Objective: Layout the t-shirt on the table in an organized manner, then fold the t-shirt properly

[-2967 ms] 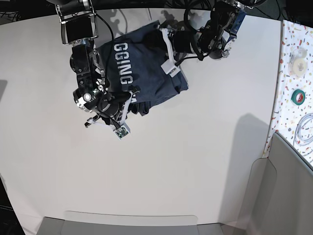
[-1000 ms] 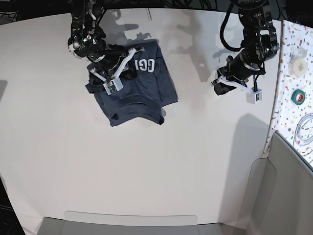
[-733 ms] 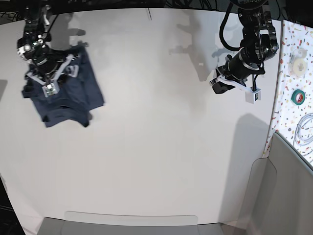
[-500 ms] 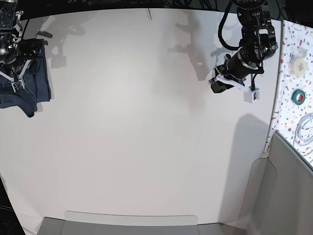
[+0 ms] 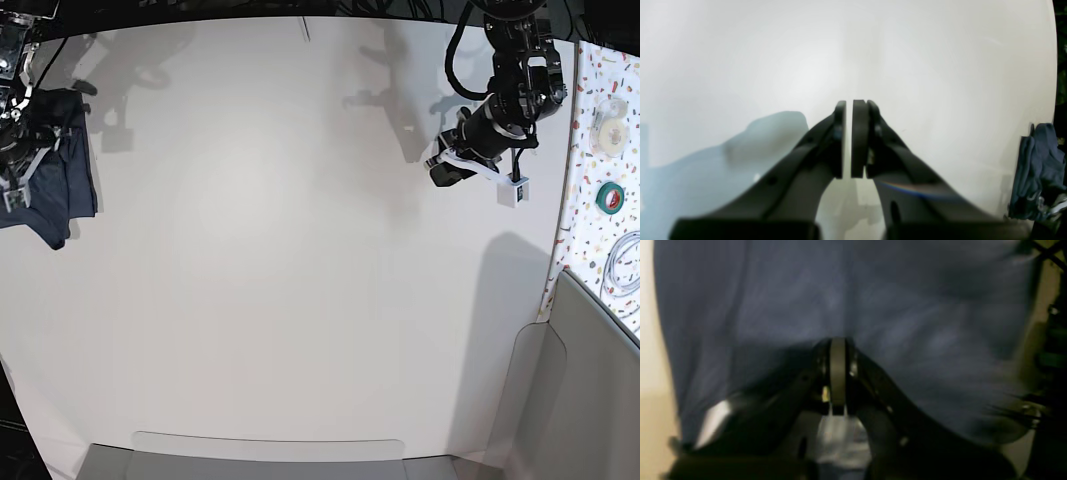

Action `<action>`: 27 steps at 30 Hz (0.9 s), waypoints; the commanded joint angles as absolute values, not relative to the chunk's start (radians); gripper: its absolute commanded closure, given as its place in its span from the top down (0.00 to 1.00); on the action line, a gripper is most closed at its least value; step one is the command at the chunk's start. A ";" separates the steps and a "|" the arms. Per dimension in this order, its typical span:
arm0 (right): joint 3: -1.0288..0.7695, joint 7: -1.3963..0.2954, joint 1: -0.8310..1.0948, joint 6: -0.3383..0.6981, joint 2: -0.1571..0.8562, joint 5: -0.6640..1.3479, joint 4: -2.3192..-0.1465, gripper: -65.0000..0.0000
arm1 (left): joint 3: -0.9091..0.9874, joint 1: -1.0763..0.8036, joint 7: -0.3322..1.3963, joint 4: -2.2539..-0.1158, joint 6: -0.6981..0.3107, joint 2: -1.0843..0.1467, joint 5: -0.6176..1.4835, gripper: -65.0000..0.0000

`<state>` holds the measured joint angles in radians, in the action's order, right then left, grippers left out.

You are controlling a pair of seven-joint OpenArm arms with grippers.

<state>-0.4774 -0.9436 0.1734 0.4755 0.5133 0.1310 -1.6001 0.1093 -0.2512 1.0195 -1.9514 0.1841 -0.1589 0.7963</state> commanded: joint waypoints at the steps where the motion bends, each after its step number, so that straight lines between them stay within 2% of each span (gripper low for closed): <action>1: -0.524 -0.923 0.114 0.461 0.526 0.116 -1.626 0.00 | 0.099 -0.245 1.009 -1.972 0.179 -0.165 0.814 0.05; 5: -0.575 -0.921 -0.048 0.461 0.397 0.116 -1.647 0.00 | 0.097 -0.234 1.001 -1.980 0.179 -0.168 0.839 0.05; 8: -0.570 -0.848 -0.088 0.460 0.208 0.113 -1.758 0.00 | 0.094 -0.176 0.997 -2.029 0.180 -0.176 0.834 0.05; 12: -0.458 -0.484 -0.028 0.458 -0.010 -0.007 -1.906 0.00 | 0.087 -0.096 0.992 -2.064 0.188 -0.260 0.834 0.05; 15: -0.341 -0.245 0.065 0.432 -0.065 -0.173 -1.972 0.00 | 0.084 -0.096 0.915 -2.068 0.189 -0.320 0.776 0.00; 17: -0.257 -0.104 0.143 0.380 -0.068 -0.275 -1.997 0.00 | 0.084 -0.148 0.786 -2.069 0.189 -0.360 0.682 0.00; 19: -0.197 0.041 0.231 0.323 -0.067 -0.369 -2.003 0.00 | 0.082 -0.234 0.581 -2.069 0.189 -0.387 0.545 0.00; 22: -0.157 0.229 0.364 0.232 -0.061 -0.503 -2.003 0.00 | 0.084 -0.383 0.148 -2.058 0.191 -0.387 0.246 0.00; 27: -0.163 0.401 0.590 0.151 -0.058 -0.556 -2.003 0.00 | 0.173 -0.593 -0.455 -1.992 0.191 -0.189 -0.165 0.03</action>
<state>-0.1631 0.3664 0.5922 0.1619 -0.0555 -0.5663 -1.9812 0.1642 -0.5861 -0.4473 -1.9739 0.1738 -0.1810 -0.1871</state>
